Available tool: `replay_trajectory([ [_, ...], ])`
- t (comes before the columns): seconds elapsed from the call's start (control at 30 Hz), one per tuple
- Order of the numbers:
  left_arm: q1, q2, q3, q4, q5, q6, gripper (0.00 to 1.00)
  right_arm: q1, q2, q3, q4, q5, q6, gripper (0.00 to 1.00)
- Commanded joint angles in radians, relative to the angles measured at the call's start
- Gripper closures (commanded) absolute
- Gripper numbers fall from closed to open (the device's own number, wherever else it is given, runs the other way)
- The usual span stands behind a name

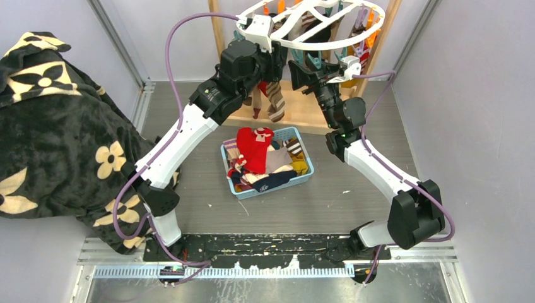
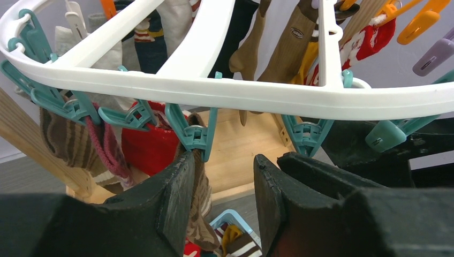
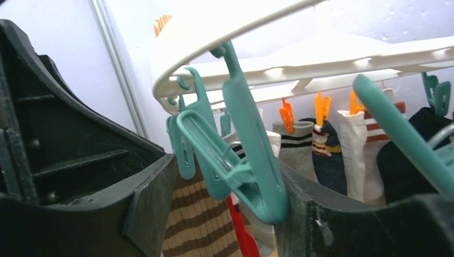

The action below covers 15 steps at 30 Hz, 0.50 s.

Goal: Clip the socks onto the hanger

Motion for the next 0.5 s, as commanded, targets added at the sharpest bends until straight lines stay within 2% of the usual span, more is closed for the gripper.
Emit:
replay_trajectory([
  [0.0,0.007,-0.057,0.012,0.049,0.005,-0.005,0.55,-0.005,-0.007,0.059,0.03,-0.05,0.01,0.37],
  [0.23,0.007,-0.065,0.016,0.043,0.005,-0.01,0.54,-0.005,-0.003,0.074,0.02,-0.067,-0.002,0.64],
  [0.4,0.008,-0.074,0.023,0.034,0.009,-0.027,0.53,-0.005,-0.009,0.078,0.016,-0.073,0.004,0.7],
  [0.47,0.008,-0.072,0.042,0.018,0.012,-0.043,0.48,-0.005,-0.006,0.083,0.015,-0.082,0.014,0.73],
])
